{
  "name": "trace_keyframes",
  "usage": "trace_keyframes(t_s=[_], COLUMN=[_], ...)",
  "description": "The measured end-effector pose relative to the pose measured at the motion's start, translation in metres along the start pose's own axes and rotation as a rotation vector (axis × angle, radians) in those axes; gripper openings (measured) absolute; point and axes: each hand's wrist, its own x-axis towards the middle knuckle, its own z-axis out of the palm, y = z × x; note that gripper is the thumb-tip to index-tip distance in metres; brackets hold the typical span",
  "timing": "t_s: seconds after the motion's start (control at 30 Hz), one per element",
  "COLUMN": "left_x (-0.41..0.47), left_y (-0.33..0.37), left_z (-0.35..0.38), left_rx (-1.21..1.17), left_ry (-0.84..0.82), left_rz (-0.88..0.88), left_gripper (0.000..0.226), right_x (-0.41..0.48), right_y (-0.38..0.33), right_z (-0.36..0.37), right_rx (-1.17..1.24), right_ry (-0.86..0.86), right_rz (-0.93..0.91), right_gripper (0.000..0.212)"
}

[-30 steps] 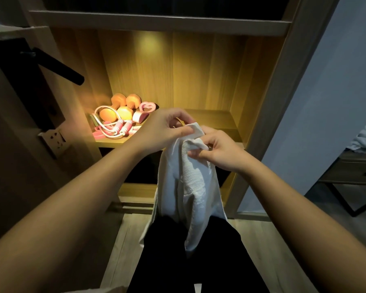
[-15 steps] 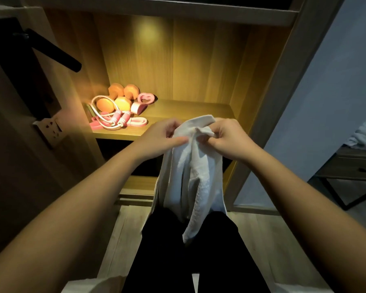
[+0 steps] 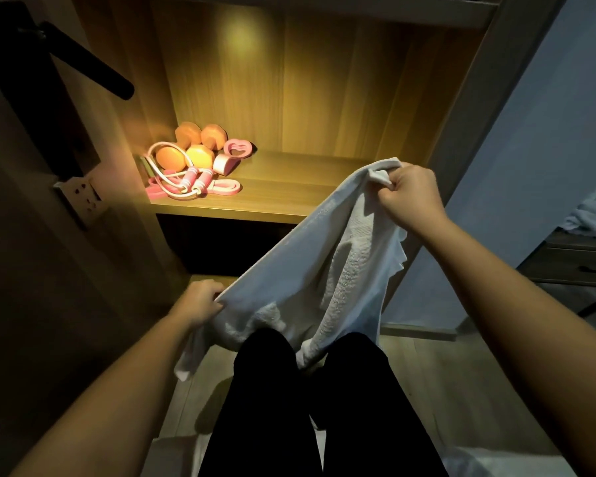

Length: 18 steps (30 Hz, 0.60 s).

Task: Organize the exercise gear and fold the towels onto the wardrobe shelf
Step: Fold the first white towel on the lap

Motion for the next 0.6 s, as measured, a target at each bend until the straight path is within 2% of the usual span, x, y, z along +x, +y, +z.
trace_keyframes(t_s=[0.17,0.33,0.43,0.5,0.6], left_x=[-0.031,-0.060,-0.067,-0.072,-0.078], left_y=[-0.032,-0.063,-0.072,-0.078,-0.082], left_z=[0.011,0.025,0.039,0.047,0.054], left_rx=[-0.092,-0.151,-0.026,-0.064,-0.047], left_ry=[-0.041,-0.131,-0.079,-0.028,-0.038], left_rz=[-0.119,-0.260,-0.360,-0.435,-0.479], left_gripper=[0.009,0.016,0.013,0.012,0.010], right_x=[0.004,0.012,0.014,0.015,0.014], right_y=[-0.004,-0.003,-0.004,-0.002,0.004], right_z=[0.005,0.008,0.008,0.008,0.010], right_rx=[0.015,0.018,0.015,0.014,-0.002], right_ry=[-0.018,0.000,-0.016,-0.025,-0.034], right_rz=[0.018,0.075,0.078,0.098,0.118], right_gripper=[0.028,0.023,0.024,0.026,0.026])
